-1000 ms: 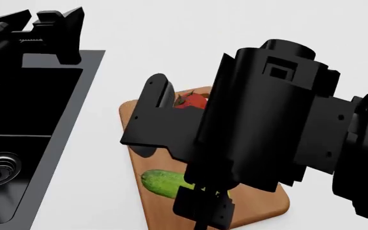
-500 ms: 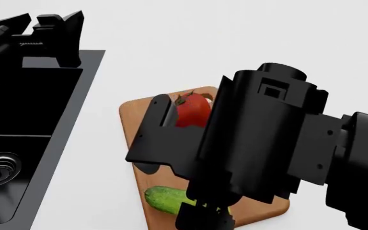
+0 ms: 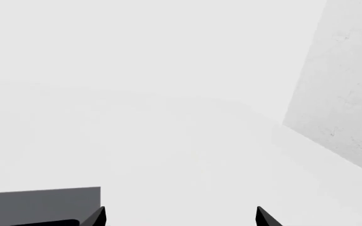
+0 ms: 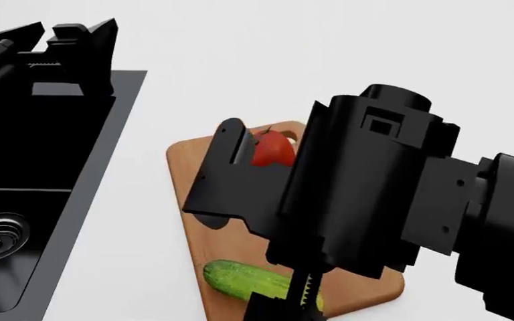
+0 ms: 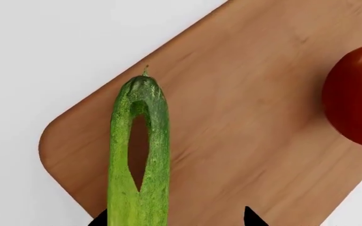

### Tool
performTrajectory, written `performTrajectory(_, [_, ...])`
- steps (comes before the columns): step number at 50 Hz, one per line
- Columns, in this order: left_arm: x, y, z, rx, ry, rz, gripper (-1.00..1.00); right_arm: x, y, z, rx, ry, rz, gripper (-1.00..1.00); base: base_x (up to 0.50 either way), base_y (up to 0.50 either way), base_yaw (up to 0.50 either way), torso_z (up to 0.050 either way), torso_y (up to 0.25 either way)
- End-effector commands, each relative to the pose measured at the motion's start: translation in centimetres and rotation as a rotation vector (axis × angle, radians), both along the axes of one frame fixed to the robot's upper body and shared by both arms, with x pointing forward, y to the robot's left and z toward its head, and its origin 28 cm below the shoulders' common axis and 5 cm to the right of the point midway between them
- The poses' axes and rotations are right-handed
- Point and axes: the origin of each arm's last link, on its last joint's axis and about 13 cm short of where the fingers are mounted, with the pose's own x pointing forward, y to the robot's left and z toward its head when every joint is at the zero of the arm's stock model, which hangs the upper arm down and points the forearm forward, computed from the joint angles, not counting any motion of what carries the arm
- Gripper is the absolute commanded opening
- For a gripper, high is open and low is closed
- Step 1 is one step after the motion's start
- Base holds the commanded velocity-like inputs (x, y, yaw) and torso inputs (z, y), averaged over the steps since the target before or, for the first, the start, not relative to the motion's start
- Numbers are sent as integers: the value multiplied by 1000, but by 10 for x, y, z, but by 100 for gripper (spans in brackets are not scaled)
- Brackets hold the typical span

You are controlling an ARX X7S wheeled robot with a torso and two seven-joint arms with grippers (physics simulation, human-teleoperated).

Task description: Pick the vegetables from the sink and place them on the cutting board.

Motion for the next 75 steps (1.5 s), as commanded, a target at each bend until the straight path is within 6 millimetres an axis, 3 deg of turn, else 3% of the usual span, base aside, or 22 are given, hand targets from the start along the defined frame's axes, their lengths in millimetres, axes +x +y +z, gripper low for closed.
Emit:
performTrajectory(1, [1,-1,-1,-2,1,-3,100,-2,-2,2,10,26,-7,100,0,0,0,0,0])
performTrajectory(18, [-1,-1,1,-3,-3,-3,100,-20,-10,61,144,-140,-15,100,0,0,0,0,0])
performTrajectory(25, [-3,-2,1,2,-39,-8,100,-13,-25,75,266,-399,-116,100,0,0,0,0,0])
performTrajectory(33, [-12,-3,4,29,-151,2,100,-16,-36,61,454,-733,-199,100,0,0,0,0,0])
performTrajectory(38, [-21,-3,0,15,-164,14,100,-16,-39,42,532,-864,-299,100,0,0,0,0,0])
performTrajectory(44, [-35,-3,-3,1,-182,58,100,-25,-49,16,601,-937,-377,100,0,0,0,0,0])
performTrajectory(52, [-53,-1,-13,-82,-224,91,100,-37,-58,-4,704,-1065,-470,100,0,0,0,0,0])
performTrajectory(62, [-85,-3,-30,-94,-297,78,100,-62,-58,-7,855,-1209,-476,100,0,0,0,0,0])
performTrajectory(75, [-86,-5,-34,-91,-404,70,100,-62,-53,-30,894,-1267,-487,100,0,0,0,0,0])
